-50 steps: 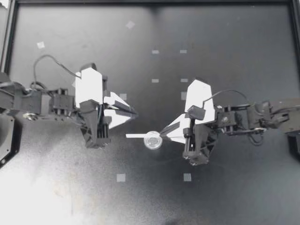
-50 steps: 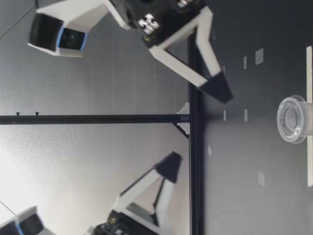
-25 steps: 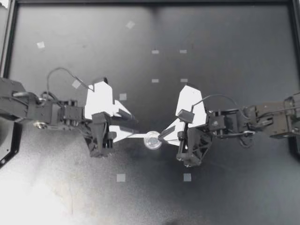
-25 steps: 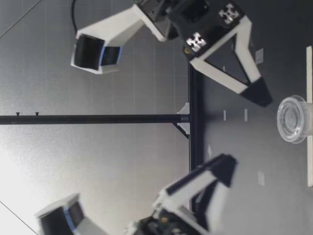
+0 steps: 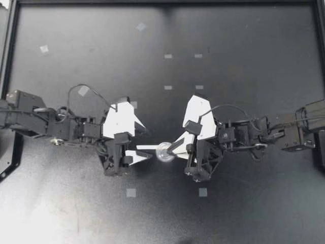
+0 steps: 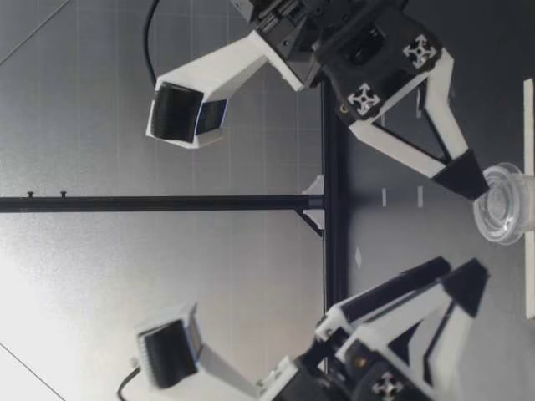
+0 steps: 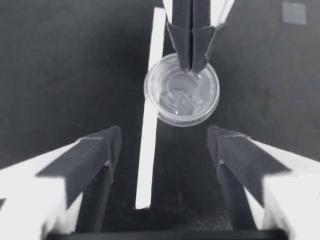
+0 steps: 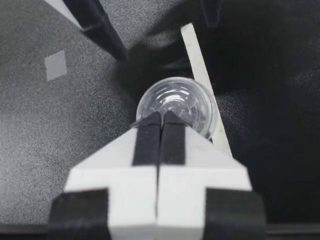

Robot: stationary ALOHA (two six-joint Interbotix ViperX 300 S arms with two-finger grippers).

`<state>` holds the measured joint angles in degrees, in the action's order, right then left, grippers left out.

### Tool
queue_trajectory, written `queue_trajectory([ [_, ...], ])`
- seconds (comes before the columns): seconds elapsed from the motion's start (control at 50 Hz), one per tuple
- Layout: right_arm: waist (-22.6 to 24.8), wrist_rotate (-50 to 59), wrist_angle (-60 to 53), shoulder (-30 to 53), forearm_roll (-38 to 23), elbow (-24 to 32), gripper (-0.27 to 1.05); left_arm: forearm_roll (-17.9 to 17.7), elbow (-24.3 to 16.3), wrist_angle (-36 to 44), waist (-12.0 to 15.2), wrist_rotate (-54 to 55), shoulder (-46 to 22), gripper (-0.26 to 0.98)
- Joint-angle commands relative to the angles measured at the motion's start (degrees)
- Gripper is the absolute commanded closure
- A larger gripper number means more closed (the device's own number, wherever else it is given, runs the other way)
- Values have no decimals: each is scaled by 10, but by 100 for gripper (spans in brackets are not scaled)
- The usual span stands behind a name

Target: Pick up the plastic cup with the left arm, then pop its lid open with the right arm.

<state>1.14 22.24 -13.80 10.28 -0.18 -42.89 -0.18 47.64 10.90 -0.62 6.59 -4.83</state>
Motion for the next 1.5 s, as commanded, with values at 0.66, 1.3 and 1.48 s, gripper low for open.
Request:
queue_trajectory([
  [0.66,-7,20,-3,4,1,7,98,1,-41,54,-14,-2,-75,6],
  [1.3,-6,21,-5,2,1,7,98,1,-62,57,-14,-2,-99,32],
  [1.48,-7,25,6,-20,3,4,97,1,-62,58,-14,-1,-95,47],
])
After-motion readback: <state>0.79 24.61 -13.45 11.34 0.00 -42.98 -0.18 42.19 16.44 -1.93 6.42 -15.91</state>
